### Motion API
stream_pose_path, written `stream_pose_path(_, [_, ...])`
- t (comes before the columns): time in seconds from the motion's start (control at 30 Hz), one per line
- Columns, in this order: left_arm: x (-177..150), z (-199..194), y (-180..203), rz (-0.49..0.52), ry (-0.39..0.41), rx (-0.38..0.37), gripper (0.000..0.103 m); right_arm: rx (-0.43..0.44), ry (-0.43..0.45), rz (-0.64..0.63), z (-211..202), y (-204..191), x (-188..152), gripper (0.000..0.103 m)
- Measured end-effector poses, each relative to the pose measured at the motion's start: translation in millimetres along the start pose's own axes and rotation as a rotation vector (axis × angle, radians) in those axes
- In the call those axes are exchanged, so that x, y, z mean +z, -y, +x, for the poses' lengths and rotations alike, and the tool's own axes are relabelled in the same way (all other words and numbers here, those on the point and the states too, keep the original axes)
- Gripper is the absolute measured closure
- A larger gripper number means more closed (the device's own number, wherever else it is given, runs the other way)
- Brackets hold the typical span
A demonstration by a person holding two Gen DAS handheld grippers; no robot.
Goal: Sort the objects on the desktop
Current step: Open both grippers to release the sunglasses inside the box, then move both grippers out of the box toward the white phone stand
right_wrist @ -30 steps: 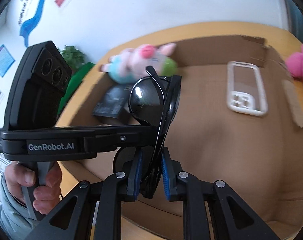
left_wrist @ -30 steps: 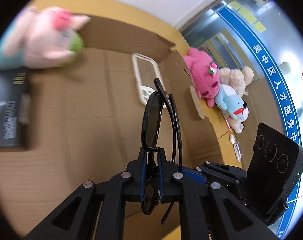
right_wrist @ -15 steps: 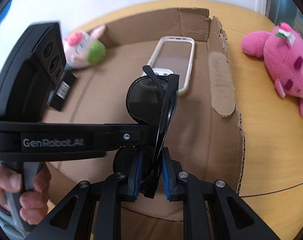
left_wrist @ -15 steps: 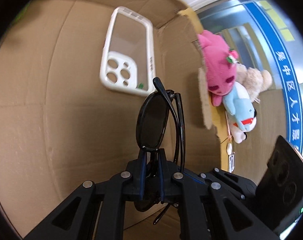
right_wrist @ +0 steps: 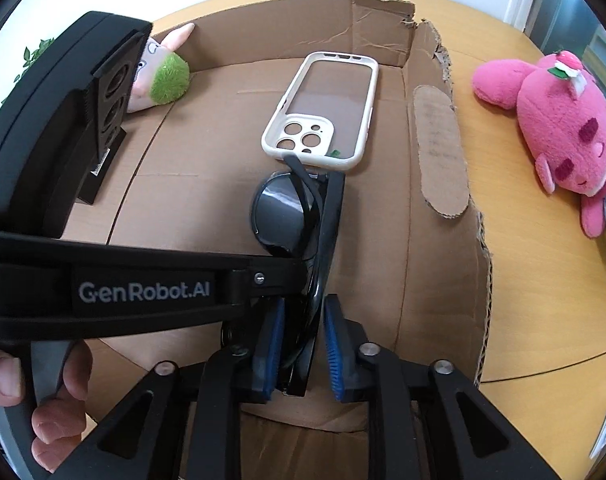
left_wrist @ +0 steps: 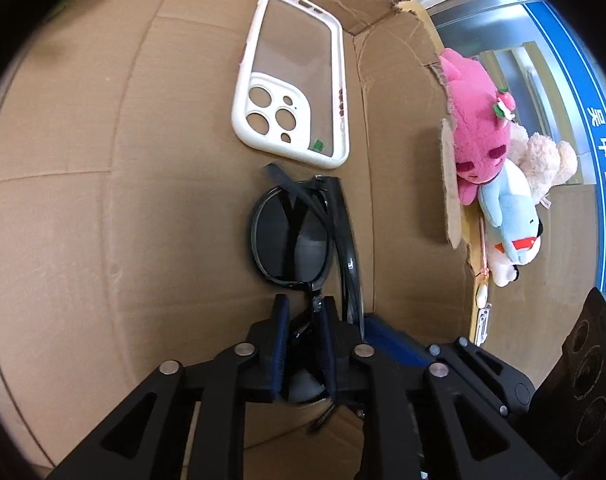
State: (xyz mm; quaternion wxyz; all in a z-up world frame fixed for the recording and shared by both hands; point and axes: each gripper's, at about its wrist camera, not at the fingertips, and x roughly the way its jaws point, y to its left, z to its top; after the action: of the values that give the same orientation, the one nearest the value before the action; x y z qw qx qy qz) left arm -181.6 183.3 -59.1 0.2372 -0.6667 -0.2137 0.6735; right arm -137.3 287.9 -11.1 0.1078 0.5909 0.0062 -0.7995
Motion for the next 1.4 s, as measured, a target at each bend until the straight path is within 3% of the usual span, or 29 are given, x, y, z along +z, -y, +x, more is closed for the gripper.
stream_pose_path(0.1, [-10,-24,2,0.045,0.064,0.001,0.083,-0.003,0.029,-0.018,-11,-10,-6,0.058])
stream_pose_path(0.13, [-15,-32,3,0.06,0.089,0.014,0.075,-0.01,0.043,-0.027,-16,-13,-9,0.047])
stream_pose_path(0.17, [-19,-41,3,0.07,0.116,0.024,0.068,-0.035,0.065,-0.036,-23,-17,-12,0.027])
stream_pose_path(0.23, [-31,-68,4,0.107,0.196,0.046,0.066,-0.076,0.134,-0.045,-39,-24,-20,0.007])
stream_pose_path(0.3, [-47,-97,4,0.156,0.278,0.08,0.065,-0.085,0.205,-0.047,-58,-31,-29,0.007])
stream_pose_path(0.4, [-77,-146,2,0.233,0.431,0.147,0.054,-0.104,0.328,-0.044,-91,-40,-47,0.006])
stream_pose_path(0.57, [-136,-208,-3,0.325,0.684,0.277,0.025,-0.119,0.495,-0.023,-130,-60,-72,0.0])
stream_pose_path(0.7, [-177,-229,-12,0.37,0.809,0.398,0.024,-0.125,0.559,-0.026,-142,-80,-90,0.0])
stream_pose_path(1.0, [-223,-233,-37,0.355,0.875,0.542,0.024,-0.12,0.596,-0.038,-141,-115,-127,0.0])
stream_pose_path(1.17, [-237,-236,-49,0.333,0.885,0.555,0.024,-0.122,0.6,-0.043,-138,-121,-135,0.0])
stream_pose_path(1.4, [-252,-238,-68,0.313,0.879,0.58,0.024,-0.04,0.586,-0.068,-126,-141,-137,0.0])
